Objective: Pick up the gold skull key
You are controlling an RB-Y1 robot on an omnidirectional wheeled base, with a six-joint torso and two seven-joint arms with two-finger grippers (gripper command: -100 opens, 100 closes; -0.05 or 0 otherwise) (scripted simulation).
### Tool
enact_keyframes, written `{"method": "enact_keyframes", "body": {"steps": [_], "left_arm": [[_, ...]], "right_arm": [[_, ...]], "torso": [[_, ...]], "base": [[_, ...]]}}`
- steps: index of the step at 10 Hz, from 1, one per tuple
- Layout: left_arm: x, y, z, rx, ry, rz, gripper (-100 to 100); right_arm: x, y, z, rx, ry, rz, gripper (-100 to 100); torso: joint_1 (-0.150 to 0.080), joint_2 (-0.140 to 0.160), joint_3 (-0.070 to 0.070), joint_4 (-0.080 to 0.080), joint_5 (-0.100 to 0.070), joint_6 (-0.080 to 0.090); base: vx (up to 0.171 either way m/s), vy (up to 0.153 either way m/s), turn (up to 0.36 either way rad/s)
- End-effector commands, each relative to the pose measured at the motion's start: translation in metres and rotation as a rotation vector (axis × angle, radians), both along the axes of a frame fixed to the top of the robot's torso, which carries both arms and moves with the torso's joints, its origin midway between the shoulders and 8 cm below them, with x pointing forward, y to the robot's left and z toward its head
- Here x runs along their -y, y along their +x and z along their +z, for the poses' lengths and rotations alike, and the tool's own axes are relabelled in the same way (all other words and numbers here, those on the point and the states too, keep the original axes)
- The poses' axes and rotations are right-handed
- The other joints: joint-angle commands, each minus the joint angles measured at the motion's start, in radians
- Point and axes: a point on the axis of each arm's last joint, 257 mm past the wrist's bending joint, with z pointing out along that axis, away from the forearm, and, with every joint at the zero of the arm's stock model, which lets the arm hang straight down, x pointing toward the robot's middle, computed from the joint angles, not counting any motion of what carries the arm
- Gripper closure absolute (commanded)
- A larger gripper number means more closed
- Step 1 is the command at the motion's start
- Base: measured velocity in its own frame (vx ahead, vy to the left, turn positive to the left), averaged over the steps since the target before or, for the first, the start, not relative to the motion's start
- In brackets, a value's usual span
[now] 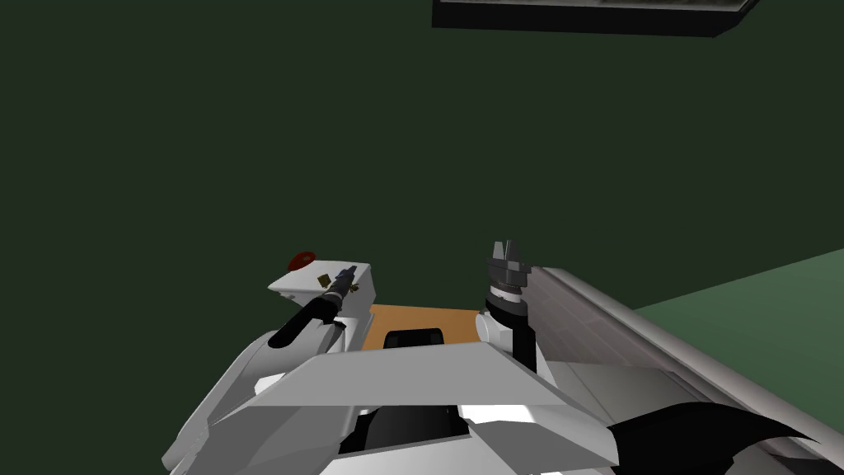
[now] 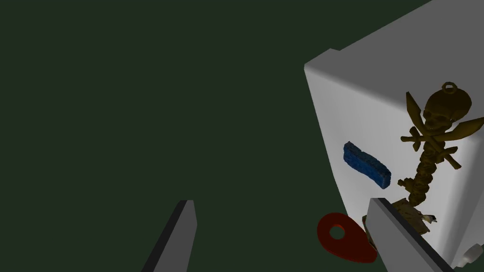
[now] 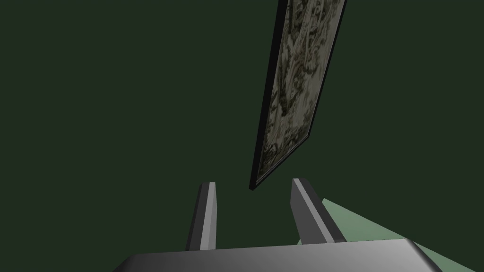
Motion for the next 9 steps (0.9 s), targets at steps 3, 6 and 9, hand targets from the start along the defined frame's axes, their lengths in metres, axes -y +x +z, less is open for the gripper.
{"method": "enact_keyframes", "body": {"steps": [3, 6, 9], "left_arm": [[-0.008, -0.014, -0.026, -0.108, -0.024, 0.036, -100], [-0.011, -0.024, -0.040, -0.172, -0.041, 0.058, -100], [-0.013, -0.041, -0.060, -0.260, -0.075, 0.090, -100]], "right_arm": [[0.000, 0.000, 0.000, 0.000, 0.000, 0.000, 0], [0.000, 0.000, 0.000, 0.000, 0.000, 0.000, 0], [0.000, 0.000, 0.000, 0.000, 0.000, 0.000, 0]], "torso": [[0.001, 0.000, 0.000, 0.000, 0.000, 0.000], [0.000, 0.001, 0.000, 0.000, 0.000, 0.000], [0.001, 0.000, 0.000, 0.000, 0.000, 0.000]], "base": [[0.053, 0.034, -0.009], [0.034, 0.025, -0.006], [0.062, 0.049, -0.012]]}}
